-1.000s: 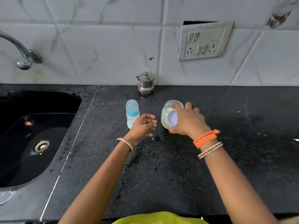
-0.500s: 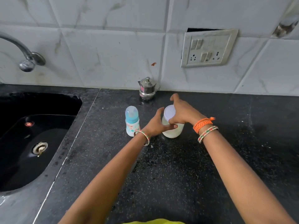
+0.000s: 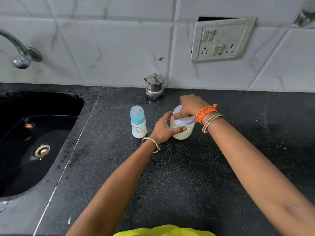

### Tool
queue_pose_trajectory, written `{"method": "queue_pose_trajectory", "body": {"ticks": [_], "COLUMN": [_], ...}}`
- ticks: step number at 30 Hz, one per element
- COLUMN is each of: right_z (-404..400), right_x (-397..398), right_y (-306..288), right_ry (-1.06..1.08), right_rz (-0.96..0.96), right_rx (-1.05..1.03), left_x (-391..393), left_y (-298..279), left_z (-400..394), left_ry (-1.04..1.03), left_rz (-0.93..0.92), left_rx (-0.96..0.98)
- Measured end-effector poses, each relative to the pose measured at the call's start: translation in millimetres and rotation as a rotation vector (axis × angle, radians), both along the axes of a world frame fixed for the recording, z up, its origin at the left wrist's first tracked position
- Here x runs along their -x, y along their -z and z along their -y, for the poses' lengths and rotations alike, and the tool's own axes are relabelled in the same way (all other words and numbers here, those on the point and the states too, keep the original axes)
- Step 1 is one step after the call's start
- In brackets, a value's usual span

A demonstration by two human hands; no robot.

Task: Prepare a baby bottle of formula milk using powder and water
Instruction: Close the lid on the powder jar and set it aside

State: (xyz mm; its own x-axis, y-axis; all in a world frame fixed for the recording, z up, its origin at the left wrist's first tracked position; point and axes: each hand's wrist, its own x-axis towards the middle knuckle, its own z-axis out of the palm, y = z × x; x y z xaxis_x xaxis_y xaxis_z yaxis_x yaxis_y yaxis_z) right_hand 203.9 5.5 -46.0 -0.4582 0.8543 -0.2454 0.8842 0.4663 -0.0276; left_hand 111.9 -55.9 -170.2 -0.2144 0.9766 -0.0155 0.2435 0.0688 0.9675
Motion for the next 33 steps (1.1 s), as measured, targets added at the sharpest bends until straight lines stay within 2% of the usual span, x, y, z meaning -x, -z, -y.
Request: {"method": "queue_pose_trajectory", "body": {"ticks": [4, 6, 8, 10, 11, 14, 18, 23, 25, 28, 30, 31, 33], "right_z": [4.0, 7.5, 9.7, 8.8, 8.3, 2.7, -0.9, 9.0, 13.5, 16.0, 13.8, 12.6, 6.9], "right_x": [-5.0, -10.2, -15.2, -15.7, -15.3, -12.9, -10.7, -9.9, -4.4, -3.5, -8.1, -10.9, -13.6], "right_y": [-10.2, -18.2, -23.8, -22.6, -21.7, -7.4, 6.2, 2.9, 6.7, 5.0, -5.8, -12.4, -19.9], "right_ry": [0.127, 0.125, 0.045, -0.128, -0.205, -0.328, -0.277, -0.182, -0.072, 0.057, -0.02, -0.066, -0.103], "right_rz": [0.102, 0.135, 0.117, 0.01, -0.034, 0.067, 0.045, 0.152, 0.112, -0.007, 0.062, 0.127, 0.158], "right_rx": [0.047, 0.047, -0.073, -0.168, -0.111, 0.146, 0.072, -0.214, -0.271, -0.239, -0.289, -0.253, -0.027], "left_x": [0.6, 1.6, 1.5, 0.8, 0.7, 0.3, 0.0, 0.3, 0.5, 0.9, 0.9, 0.7, 0.1], "left_y": [-0.7, -0.2, 1.2, 3.3, 4.1, 3.4, 5.8, 10.5, 10.1, 8.5, 7.5, 7.0, 6.1], "left_z": [0.0, -0.3, -0.6, -0.8, -1.0, -1.0, -1.7, -3.5, -3.0, -1.5, 0.0, 0.6, 0.4], "left_ry": [0.007, 0.012, 0.018, 0.024, 0.024, 0.009, 0.013, 0.016, 0.017, 0.02, 0.012, 0.011, 0.008], "left_rz": [0.016, 0.016, 0.03, 0.044, 0.045, 0.057, 0.059, 0.039, 0.036, 0.019, 0.02, 0.026, 0.03], "left_rx": [0.006, 0.011, 0.017, 0.02, 0.016, 0.001, -0.018, -0.019, -0.026, -0.018, -0.015, -0.013, -0.014]}}
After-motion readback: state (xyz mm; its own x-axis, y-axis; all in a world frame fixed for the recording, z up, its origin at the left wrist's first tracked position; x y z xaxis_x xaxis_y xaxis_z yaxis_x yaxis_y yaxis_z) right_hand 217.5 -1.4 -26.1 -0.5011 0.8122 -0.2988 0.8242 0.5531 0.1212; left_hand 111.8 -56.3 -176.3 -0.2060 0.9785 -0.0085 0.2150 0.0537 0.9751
